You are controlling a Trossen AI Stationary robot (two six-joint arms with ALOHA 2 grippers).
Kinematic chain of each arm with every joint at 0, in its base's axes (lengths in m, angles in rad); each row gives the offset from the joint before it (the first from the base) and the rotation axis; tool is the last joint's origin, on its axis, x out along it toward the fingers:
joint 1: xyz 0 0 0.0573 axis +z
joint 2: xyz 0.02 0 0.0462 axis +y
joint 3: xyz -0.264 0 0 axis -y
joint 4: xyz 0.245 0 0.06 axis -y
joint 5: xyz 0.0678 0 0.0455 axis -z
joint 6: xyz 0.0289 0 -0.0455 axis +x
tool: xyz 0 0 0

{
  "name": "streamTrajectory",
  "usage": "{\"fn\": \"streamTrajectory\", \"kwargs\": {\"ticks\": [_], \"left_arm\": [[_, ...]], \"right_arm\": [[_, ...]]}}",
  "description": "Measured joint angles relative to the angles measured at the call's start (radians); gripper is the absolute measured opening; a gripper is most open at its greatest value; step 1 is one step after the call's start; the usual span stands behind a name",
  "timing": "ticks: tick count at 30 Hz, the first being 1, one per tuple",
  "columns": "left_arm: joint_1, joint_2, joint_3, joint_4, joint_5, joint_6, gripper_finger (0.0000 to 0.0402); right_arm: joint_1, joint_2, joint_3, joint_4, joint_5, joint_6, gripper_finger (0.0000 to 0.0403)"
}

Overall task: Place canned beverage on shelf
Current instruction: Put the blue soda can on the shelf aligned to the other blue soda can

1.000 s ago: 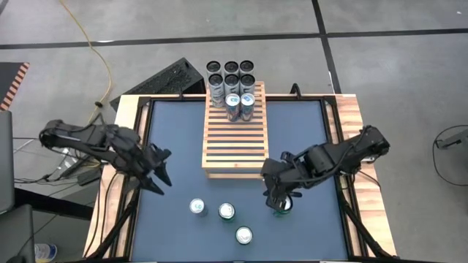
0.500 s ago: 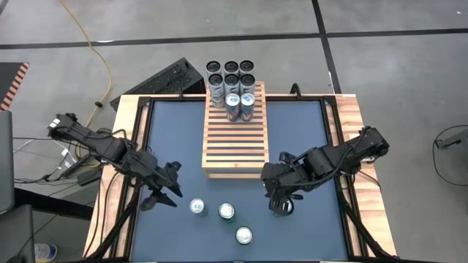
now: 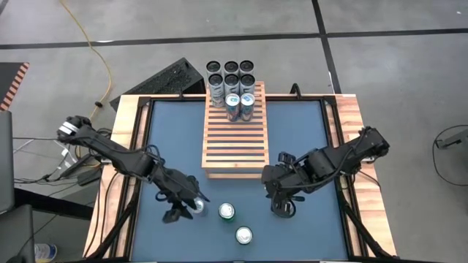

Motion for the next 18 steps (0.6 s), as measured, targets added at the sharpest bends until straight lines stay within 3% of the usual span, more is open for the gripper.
{"fn": "streamTrajectory", "kwargs": {"ticks": [5,12,18], "left_arm": [[-0.017,0.017,0.049,-0.051,0.022,0.057,0.0173],[-0.039,0.017,0.274,-0.376,-0.03,0.287,0.0175],[-0.047,0.018,0.346,-0.461,-0.011,0.343,0.0207]], "right_arm": [[0.013,0.0,0.0,0.0,0.016,0.001,0.0219],[0.025,0.003,0.0,0.009,0.052,0.001,0.0219],[0.022,0.003,0.0,0.009,0.054,0.001,0.0219]]}}
